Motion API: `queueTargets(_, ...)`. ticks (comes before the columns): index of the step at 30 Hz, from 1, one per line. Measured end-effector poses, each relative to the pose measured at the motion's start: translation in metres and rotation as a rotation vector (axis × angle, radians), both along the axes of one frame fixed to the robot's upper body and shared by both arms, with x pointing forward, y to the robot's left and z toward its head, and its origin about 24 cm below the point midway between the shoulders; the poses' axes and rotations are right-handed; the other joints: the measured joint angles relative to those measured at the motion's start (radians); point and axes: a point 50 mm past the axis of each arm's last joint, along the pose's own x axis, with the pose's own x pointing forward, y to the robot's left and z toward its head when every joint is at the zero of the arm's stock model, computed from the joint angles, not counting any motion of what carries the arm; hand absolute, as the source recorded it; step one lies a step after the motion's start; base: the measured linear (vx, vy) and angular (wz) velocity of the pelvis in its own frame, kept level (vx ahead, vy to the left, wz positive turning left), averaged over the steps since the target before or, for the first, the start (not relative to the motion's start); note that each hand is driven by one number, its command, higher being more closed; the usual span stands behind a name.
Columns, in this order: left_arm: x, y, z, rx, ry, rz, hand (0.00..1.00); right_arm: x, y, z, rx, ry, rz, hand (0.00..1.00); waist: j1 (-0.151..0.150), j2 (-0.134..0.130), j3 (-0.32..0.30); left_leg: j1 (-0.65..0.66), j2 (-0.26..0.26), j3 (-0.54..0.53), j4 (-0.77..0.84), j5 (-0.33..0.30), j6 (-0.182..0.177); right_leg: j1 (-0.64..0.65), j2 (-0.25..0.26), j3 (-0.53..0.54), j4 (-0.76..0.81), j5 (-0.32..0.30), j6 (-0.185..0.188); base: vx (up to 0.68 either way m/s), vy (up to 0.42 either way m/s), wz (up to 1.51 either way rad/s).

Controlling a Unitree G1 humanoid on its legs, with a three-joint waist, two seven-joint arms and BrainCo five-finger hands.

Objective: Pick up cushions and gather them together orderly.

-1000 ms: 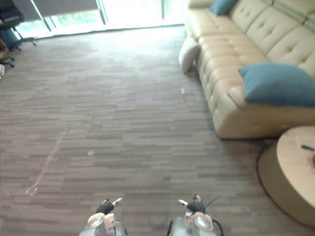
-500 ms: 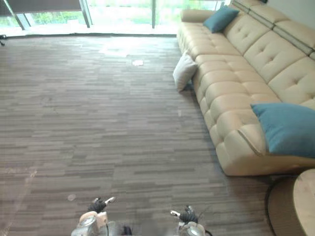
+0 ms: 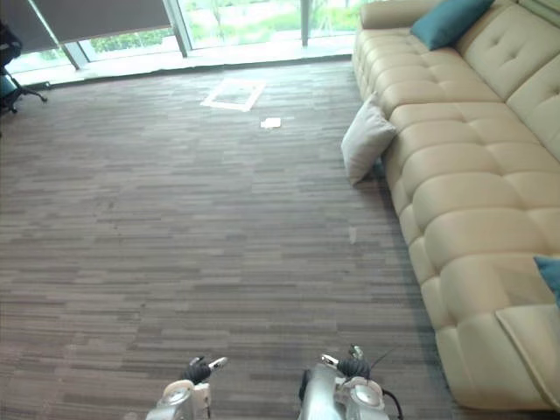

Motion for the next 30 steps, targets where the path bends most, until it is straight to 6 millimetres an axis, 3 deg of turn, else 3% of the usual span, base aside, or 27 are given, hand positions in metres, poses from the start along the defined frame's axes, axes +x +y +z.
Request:
queueTargets(1, 0.002, 0.001, 0.002, 0.004, -0.018, 0.006, 0.0, -0.001, 0.005, -0.001, 0.008, 0.008, 0.014, 0.0, 0.004, -0.01, -0.003, -0.056, 0.015, 0.052, -0.03, -0.032, 0.051, 0.051, 0.0, 0.013, -0.053, -0.004, 0.007, 0.39, 0.022, -0.38)
queueTargets(2, 0.005, 0.002, 0.004, 0.007, -0.034, 0.008, 0.0, 0.001, 0.009, -0.002, 0.013, 0.011, 0.03, 0.0, 0.009, -0.014, -0.004, -0.111, 0.026, 0.089, -0.086, -0.058, 0.076, 0.091, 0.001, 0.03, -0.094, -0.007, 0.012, 0.49, 0.07, -0.5)
queueTargets(4, 0.007, 0.002, 0.006, 0.013, -0.049, 0.011, 0.0, 0.004, 0.012, -0.001, 0.019, 0.009, 0.037, 0.0, 0.017, -0.013, -0.004, -0.167, 0.018, 0.136, -0.313, -0.082, 0.087, 0.158, -0.002, 0.067, -0.159, -0.011, 0.035, 0.48, 0.163, -0.66)
queueTargets(5, 0.007, 0.003, 0.006, 0.015, -0.051, 0.018, 0.0, 0.004, 0.013, -0.001, 0.029, 0.008, 0.025, 0.0, 0.031, -0.013, -0.004, -0.18, -0.013, 0.137, -0.538, -0.075, 0.087, 0.194, -0.011, 0.097, -0.183, -0.025, 0.062, 0.54, 0.243, -0.74)
queueTargets(6, 0.007, 0.003, 0.006, 0.016, -0.053, 0.022, 0.0, 0.003, 0.013, -0.002, 0.034, 0.012, 0.017, 0.0, 0.038, -0.013, -0.007, -0.183, -0.034, 0.117, -0.676, -0.05, 0.075, 0.214, -0.015, 0.116, -0.19, -0.042, 0.082, 0.68, 0.355, -0.81)
queueTargets(7, 0.007, 0.004, 0.006, 0.017, -0.056, 0.032, 0.0, 0.0, 0.014, -0.003, 0.034, 0.022, 0.018, 0.0, 0.047, -0.015, -0.013, -0.194, -0.061, 0.076, -0.792, 0.037, 0.066, 0.235, -0.021, 0.141, -0.191, -0.075, 0.109, 0.49, 0.299, -0.63)
queueTargets(8, 0.008, 0.005, 0.006, 0.019, -0.059, 0.037, 0.0, -0.002, 0.013, -0.005, 0.033, 0.034, 0.018, 0.0, 0.053, -0.02, -0.025, -0.192, -0.075, 0.056, -0.784, 0.087, 0.071, 0.244, -0.03, 0.159, -0.193, -0.086, 0.12, 0.78, 0.391, -0.59)
queueTargets(9, 0.007, 0.015, 0.007, 0.044, -0.056, 0.052, 0.0, -0.007, 0.024, -0.009, 0.063, 0.056, 0.019, 0.0, 0.046, -0.081, -0.061, -0.202, -0.119, 0.081, -0.744, 0.037, 0.117, 0.257, -0.076, 0.208, -0.215, -0.06, 0.117, 0.67, 0.317, -0.41)
queueTargets(10, 0.007, 0.016, 0.007, 0.044, -0.053, 0.065, 0.0, -0.008, 0.027, -0.009, 0.071, 0.059, 0.019, 0.0, 0.045, -0.094, -0.064, -0.203, -0.122, 0.09, -0.699, 0.011, 0.13, 0.256, -0.091, 0.235, -0.204, -0.027, 0.13, 0.78, 0.382, -0.31)
queueTargets(12, 0.005, 0.018, 0.006, 0.045, -0.044, 0.065, 0.0, -0.014, 0.03, -0.012, 0.08, 0.075, 0.017, 0.0, 0.055, -0.11, -0.073, -0.176, -0.155, 0.099, -0.651, -0.066, 0.152, 0.228, -0.12, 0.279, -0.084, 0.03, 0.172, 0.47, 0.285, -0.25)
queueTargets(14, 0.005, 0.018, 0.004, 0.046, -0.026, 0.051, 0.0, -0.017, 0.032, -0.012, 0.071, 0.083, 0.04, 0.0, 0.047, -0.12, -0.061, -0.053, -0.202, 0.139, -0.688, -0.145, 0.164, 0.006, -0.149, 0.353, 0.424, 0.203, 0.29, 0.61, 0.286, -0.18)
queueTargets(15, 0.004, 0.018, 0.003, 0.043, -0.014, 0.049, 0.0, -0.015, 0.032, -0.011, 0.061, 0.077, 0.062, 0.0, 0.046, -0.115, -0.054, -0.018, -0.21, 0.14, -0.691, -0.163, 0.17, -0.049, -0.149, 0.354, 0.547, 0.21, 0.295, 0.52, 0.168, -0.11)
queueTargets(17, 0.002, 0.011, 0.001, 0.038, 0.003, 0.017, 0.0, -0.007, 0.027, -0.007, 0.036, 0.039, 0.085, 0.0, 0.043, -0.076, -0.039, 0.135, -0.215, 0.159, -0.762, -0.204, 0.172, -0.195, -0.126, 0.286, 0.707, 0.166, 0.24, 0.55, 0.136, -0.2)
queueTargets(19, -0.001, 0.011, 0.0, 0.039, 0.012, 0.013, 0.0, -0.002, 0.026, -0.003, 0.03, 0.006, 0.084, 0.0, 0.037, -0.067, -0.042, 0.211, -0.217, 0.161, -0.834, -0.218, 0.159, -0.295, -0.119, 0.207, 0.672, 0.124, 0.213, 0.46, 0.068, -0.07)
queueTargets(21, -0.001, 0.008, -0.001, 0.032, 0.021, 0.006, 0.0, 0.004, 0.023, 0.002, 0.021, -0.03, 0.081, 0.0, 0.02, -0.081, -0.031, 0.317, -0.216, 0.14, -0.896, -0.261, 0.145, -0.389, -0.113, 0.086, 0.436, 0.093, 0.166, 0.49, -0.055, 0.22)
queueTargets(23, -0.003, 0.002, -0.002, 0.022, 0.032, -0.014, 0.0, 0.006, 0.019, 0.003, 0.015, -0.036, 0.065, 0.0, 0.001, -0.082, -0.032, 0.376, -0.216, 0.117, -0.931, -0.292, 0.123, -0.397, -0.091, 0.058, 0.219, 0.129, 0.145, 0.54, -0.156, 0.4)
queueTargets(24, -0.005, 0.002, -0.003, 0.017, 0.039, -0.017, 0.0, 0.001, 0.016, 0.001, 0.012, -0.022, 0.058, 0.0, -0.006, -0.092, -0.035, 0.419, -0.234, 0.089, -0.951, -0.311, 0.119, -0.387, -0.082, 0.075, 0.124, 0.226, 0.098, 0.61, -0.174, 0.41)
queueTargets(25, -0.008, -0.007, -0.005, -0.007, 0.052, -0.016, 0.0, 0.004, 0.011, 0.002, -0.006, -0.027, 0.064, 0.0, -0.006, -0.072, -0.038, 0.45, -0.225, 0.062, -0.951, -0.308, 0.113, -0.383, -0.072, 0.075, 0.175, 0.189, 0.055, 0.63, -0.152, 0.19)
queueTargets(26, -0.01, -0.008, -0.006, -0.014, 0.057, -0.031, 0.0, 0.006, 0.004, 0.002, -0.024, -0.015, 0.07, 0.0, -0.004, -0.04, -0.054, 0.427, -0.196, 0.031, -0.892, -0.275, 0.08, -0.383, -0.063, 0.057, 0.204, 0.133, 0.038, 0.6, -0.154, 0.05)
queueTargets(27, -0.007, -0.007, -0.005, -0.012, 0.051, -0.023, 0.0, 0.007, 0.002, 0.001, -0.026, -0.008, 0.063, 0.0, -0.01, -0.028, -0.054, 0.379, -0.177, 0.0, -0.777, -0.245, 0.072, -0.366, -0.063, 0.045, 0.215, 0.094, 0.034, 0.7, -0.22, 0.15)
queueTargets(29, -0.005, -0.007, -0.005, -0.018, 0.045, -0.008, 0.0, 0.007, -0.001, 0.002, -0.026, -0.011, 0.046, 0.0, -0.02, -0.008, -0.045, 0.284, -0.129, -0.035, -0.546, -0.165, 0.021, -0.302, -0.053, 0.011, 0.184, 0.063, 0.028, 0.58, -0.213, 0.28)
queueTargets(30, -0.005, -0.003, -0.005, -0.012, 0.043, 0.002, 0.0, 0.005, 0.001, 0.0, -0.02, 0.005, 0.046, 0.0, -0.012, 0.001, -0.037, 0.191, -0.083, -0.056, -0.331, -0.058, -0.045, -0.222, -0.033, 0.003, 0.126, 0.049, 0.019, 0.55, -0.151, 0.02)
